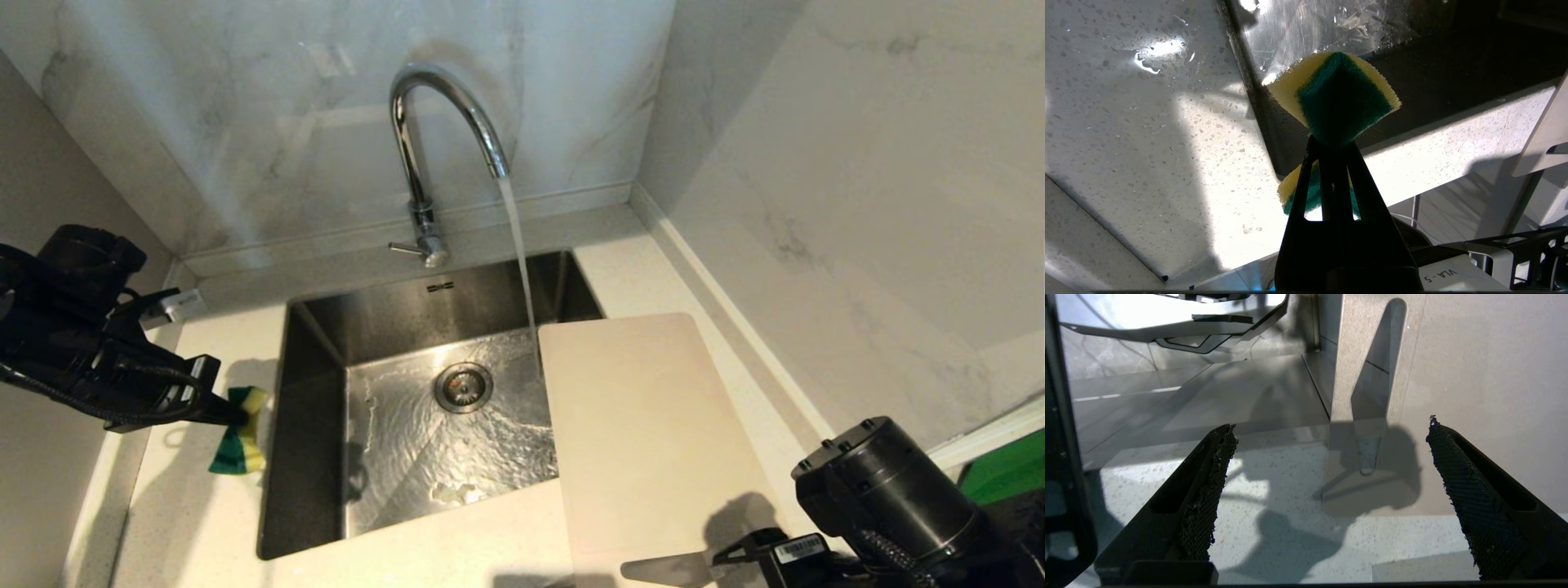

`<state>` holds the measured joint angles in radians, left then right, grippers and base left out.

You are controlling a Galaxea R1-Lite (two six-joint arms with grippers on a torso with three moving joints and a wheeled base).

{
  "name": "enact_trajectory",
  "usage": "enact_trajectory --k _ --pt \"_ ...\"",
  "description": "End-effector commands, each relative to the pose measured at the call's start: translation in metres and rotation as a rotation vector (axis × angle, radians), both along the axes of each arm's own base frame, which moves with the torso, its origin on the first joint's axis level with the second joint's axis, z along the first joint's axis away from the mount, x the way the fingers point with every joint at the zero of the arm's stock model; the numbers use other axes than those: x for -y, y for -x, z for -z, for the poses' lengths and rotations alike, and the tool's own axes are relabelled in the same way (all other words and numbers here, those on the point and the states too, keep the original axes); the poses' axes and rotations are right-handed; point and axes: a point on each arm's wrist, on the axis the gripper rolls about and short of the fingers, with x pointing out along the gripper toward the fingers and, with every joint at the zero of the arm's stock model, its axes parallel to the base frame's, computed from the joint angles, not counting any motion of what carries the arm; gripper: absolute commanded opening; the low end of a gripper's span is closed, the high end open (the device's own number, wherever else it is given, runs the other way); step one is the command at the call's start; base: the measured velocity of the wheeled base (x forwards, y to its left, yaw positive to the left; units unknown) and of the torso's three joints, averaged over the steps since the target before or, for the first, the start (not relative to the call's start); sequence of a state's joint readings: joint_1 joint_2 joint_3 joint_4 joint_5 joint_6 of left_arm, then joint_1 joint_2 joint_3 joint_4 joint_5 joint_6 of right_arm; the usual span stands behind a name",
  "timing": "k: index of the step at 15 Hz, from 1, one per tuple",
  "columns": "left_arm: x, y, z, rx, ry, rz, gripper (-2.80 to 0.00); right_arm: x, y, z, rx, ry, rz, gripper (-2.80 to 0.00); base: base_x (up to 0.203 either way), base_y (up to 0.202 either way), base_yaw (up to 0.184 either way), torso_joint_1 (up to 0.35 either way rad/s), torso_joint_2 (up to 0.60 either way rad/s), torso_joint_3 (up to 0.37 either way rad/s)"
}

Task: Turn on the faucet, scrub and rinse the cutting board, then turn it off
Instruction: Pick up the cutting board

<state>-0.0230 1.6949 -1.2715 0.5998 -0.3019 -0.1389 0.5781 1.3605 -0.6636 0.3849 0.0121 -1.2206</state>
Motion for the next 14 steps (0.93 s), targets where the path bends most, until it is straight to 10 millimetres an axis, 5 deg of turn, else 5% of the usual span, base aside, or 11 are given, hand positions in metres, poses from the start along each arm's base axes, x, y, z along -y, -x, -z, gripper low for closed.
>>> enact_trajectory --k 1,8,14 --pt "0.0 0.0 0.001 -0.005 0.002 0.0 -2.8 -0.001 -0.001 0.016 -0.033 0.035 -0.022 0.0 0.0 0.0 0.0 0.0 0.0 0.0" --pt "0.0 -0.001 0.002 -0.009 0.002 0.0 -2.8 -0.005 -0.005 0.046 -0.049 0.052 -0.027 0.0 0.0 0.0 0.0 0.0 0.0 0.0" --pt "-0.001 -0.001 0.004 -0.016 0.0 -0.003 -2.8 -0.008 -0.017 0.052 -0.048 0.09 0.007 0.0 0.0 0.0 0.0 0.0 0.0 0.0"
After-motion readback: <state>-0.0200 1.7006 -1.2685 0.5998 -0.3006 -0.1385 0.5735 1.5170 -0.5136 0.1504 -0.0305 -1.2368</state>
